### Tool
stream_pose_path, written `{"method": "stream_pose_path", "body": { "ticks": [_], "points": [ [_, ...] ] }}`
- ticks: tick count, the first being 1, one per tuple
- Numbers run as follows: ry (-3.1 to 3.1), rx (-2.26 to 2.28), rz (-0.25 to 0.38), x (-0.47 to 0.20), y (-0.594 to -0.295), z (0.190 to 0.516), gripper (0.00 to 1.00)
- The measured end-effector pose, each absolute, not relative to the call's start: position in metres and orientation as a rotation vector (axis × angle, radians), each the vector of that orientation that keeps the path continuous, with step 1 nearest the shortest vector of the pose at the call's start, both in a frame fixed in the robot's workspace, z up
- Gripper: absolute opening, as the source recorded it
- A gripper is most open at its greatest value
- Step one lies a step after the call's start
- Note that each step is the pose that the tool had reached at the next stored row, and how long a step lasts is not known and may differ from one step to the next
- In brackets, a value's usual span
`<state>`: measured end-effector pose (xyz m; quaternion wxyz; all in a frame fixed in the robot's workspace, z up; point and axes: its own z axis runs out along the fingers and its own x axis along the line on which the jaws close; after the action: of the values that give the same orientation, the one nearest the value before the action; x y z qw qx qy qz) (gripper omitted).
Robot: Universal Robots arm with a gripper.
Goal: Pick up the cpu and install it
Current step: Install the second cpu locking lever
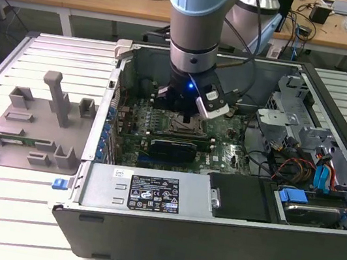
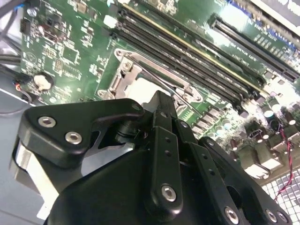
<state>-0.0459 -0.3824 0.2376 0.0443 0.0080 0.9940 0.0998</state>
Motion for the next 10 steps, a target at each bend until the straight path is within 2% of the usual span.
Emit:
{"method": "stream_pose_path", "body": {
  "ticks": [10],
  "points": [
    [3.041, 0.025, 0.294, -0.0384, -0.3919, 0.2379, 0.11]
  ]
}}
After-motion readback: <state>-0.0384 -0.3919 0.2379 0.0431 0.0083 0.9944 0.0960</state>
